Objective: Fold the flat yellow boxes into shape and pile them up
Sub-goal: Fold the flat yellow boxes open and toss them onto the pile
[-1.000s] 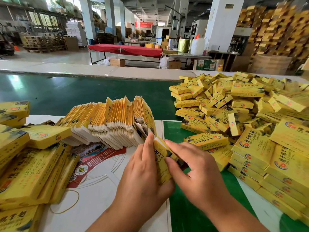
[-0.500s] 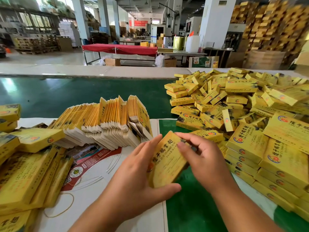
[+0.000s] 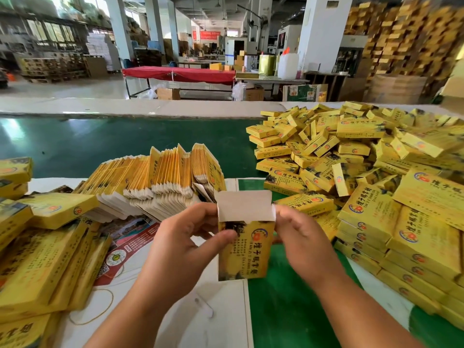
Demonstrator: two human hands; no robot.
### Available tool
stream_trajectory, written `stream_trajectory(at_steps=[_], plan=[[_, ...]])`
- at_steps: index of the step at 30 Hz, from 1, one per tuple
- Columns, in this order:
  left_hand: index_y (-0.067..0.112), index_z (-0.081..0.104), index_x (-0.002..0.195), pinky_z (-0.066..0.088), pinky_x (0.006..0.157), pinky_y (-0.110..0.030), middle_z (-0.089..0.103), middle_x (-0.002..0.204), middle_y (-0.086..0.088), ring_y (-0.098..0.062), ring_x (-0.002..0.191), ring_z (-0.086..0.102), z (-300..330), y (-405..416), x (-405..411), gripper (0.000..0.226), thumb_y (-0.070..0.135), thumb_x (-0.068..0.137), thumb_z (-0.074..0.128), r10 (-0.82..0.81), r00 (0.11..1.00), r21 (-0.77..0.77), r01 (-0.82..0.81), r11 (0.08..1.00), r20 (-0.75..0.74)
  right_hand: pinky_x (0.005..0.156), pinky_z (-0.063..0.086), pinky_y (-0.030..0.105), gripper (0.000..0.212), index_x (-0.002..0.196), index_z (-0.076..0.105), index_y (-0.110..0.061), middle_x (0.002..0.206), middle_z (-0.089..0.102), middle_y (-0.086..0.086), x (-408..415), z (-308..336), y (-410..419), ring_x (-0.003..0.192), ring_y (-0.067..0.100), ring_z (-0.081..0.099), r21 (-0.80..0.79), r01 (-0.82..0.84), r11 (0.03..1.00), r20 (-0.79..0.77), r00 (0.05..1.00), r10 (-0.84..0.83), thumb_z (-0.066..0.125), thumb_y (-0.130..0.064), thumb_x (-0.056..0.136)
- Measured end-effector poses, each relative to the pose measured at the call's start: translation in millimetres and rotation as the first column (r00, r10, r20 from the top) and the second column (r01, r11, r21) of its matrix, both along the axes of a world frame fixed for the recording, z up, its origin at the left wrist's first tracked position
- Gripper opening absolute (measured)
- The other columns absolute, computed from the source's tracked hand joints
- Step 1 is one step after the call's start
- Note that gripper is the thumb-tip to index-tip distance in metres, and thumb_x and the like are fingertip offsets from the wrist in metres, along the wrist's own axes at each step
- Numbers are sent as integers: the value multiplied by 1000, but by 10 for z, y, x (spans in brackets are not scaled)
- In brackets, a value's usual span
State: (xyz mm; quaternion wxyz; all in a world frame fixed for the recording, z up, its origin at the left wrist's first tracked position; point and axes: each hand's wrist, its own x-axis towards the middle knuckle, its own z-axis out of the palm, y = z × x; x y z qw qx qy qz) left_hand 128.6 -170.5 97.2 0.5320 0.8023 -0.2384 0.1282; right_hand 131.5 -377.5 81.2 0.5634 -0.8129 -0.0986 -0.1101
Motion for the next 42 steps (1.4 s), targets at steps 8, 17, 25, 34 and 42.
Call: stream_trajectory(at_steps=[8, 17, 25, 34, 42], plan=[[42, 46, 102, 52, 67, -8, 70, 90, 29, 4, 85, 67, -153, -60, 71, 38, 36, 73, 71, 107, 993, -43, -109, 993, -58, 82, 54, 18, 30, 107, 56, -33, 103, 72, -9, -31, -68, -18, 99, 13, 69, 86, -104, 991, 317, 946, 72, 71, -26, 82], [42, 49, 110, 60, 68, -31, 68, 106, 12, -7, 93, 68, -173, -35, 95, 36, 38, 78, 66, 31, 1000, -5, -31, 1000, 1, 77, 55, 18, 15, 99, 68, -26, 94, 70, -15, 10, -59, -68, 92, 9, 68, 4, -87, 996, 219, 972, 84, 67, -19, 86], [35, 54, 106, 56, 58, -22, 64, 98, 15, -10, 86, 63, -180, -50, 103, 19, 46, 90, 55, -82, 986, 241, 45, 970, 145, 63, 47, 16, 7, 83, 68, -14, 73, 66, -8, -5, -14, -43, 70, 9, 62, -154, -87, 984, 311, 941, 132, 64, -17, 88], [22, 67, 103, 53, 71, -18, 63, 95, 15, -10, 93, 62, -182, -104, 72, 15, 25, 94, 54, -11, 985, 79, -3, 997, 170, 66, 56, 25, 10, 97, 66, -22, 83, 69, -8, -13, -32, -13, 80, 12, 67, -125, -66, 990, 314, 944, 103, 67, -21, 87], [44, 43, 135, 56, 79, -22, 69, 106, 14, -8, 100, 65, -193, -95, 65, 57, 25, 84, 60, -149, 984, -244, 121, 962, -99, 80, 59, 31, 48, 129, 55, -45, 99, 74, -7, 9, -41, -30, 94, 14, 70, 24, -164, 986, 171, 973, 158, 71, -30, 86]])
